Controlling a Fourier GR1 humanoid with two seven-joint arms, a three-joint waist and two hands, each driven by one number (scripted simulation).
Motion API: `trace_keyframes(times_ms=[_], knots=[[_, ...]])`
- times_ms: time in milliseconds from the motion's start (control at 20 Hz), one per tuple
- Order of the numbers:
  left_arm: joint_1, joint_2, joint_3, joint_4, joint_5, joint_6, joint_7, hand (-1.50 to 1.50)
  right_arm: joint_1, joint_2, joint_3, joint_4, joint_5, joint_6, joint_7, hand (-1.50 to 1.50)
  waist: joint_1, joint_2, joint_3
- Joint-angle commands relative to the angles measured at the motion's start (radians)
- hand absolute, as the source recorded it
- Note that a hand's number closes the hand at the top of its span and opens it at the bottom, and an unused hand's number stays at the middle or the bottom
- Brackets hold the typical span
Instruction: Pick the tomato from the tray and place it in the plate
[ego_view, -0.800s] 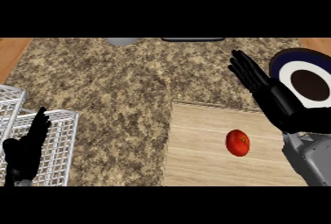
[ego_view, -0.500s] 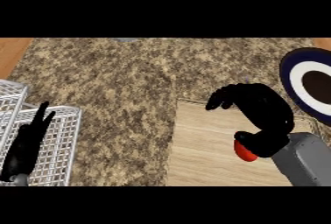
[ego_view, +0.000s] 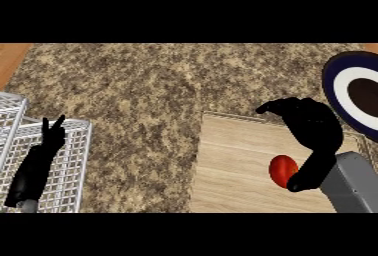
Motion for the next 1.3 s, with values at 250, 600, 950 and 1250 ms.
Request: trace_keyframes(times_ms=[250,600,950,1250], knots=[[-0.092,-0.144,-0.007,-0.022,0.090,-0.049,-0.040,0.00,-0.037,-0.091,-0.022,0.104,0.196,0.219,-0.208,-1.50,-0.005,0.001,-0.012],[-0.075,-0.214,0.075,-0.001,0.037,-0.120,-0.056,0.00,-0.041,-0.165,-0.017,0.053,0.290,0.188,-0.259,-1.50,-0.023,-0.009,-0.012],[-0.048,-0.218,0.013,-0.057,0.026,-0.095,-0.032,0.00,-0.059,-0.233,0.061,0.008,0.452,0.123,-0.309,-1.50,-0.002,-0.013,-0.014],[-0.052,-0.214,0.027,-0.047,0.021,-0.109,-0.039,0.00,-0.046,-0.256,0.156,0.002,0.657,-0.053,-0.392,-1.50,-0.002,-0.013,-0.017]])
